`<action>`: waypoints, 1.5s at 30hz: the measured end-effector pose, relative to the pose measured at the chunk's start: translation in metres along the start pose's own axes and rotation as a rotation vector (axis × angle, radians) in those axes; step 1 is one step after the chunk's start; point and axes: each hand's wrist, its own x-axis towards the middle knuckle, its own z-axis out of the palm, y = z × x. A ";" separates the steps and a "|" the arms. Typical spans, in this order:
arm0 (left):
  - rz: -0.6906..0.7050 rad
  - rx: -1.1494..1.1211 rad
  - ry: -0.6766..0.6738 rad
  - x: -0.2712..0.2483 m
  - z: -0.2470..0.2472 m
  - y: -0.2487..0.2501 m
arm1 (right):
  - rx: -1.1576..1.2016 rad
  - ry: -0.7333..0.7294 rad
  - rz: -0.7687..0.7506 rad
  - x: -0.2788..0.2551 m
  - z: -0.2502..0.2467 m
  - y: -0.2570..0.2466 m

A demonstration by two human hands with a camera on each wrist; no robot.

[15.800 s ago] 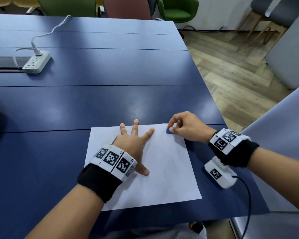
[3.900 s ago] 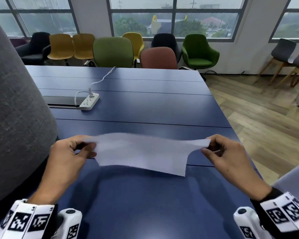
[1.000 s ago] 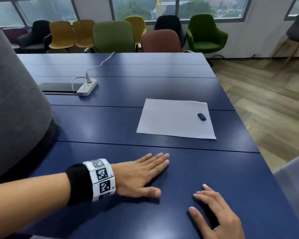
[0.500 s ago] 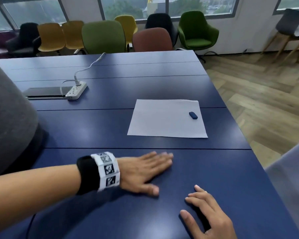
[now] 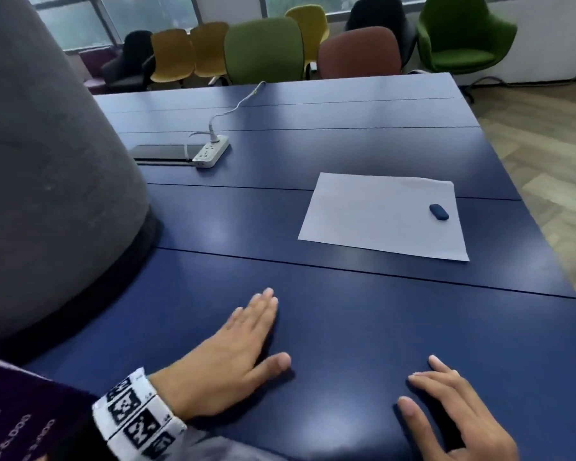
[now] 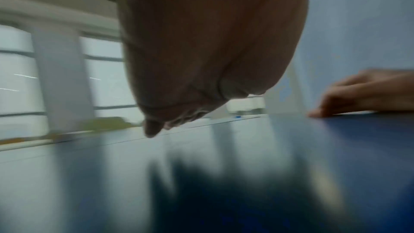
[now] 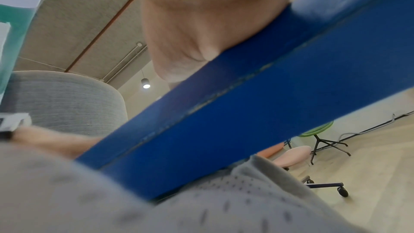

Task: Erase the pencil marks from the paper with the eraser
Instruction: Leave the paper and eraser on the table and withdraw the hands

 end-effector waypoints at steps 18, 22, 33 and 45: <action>0.016 -0.373 0.121 0.029 0.034 0.102 | 0.048 0.023 0.050 -0.005 0.002 -0.003; -0.324 -0.296 0.272 0.011 0.013 0.012 | 0.073 0.024 0.038 -0.005 0.001 -0.005; -0.071 0.005 -0.063 0.049 0.019 0.067 | 0.063 0.006 0.055 -0.008 0.001 -0.004; -0.300 -0.086 0.119 0.039 -0.013 0.001 | 0.312 0.109 0.227 -0.006 -0.014 -0.012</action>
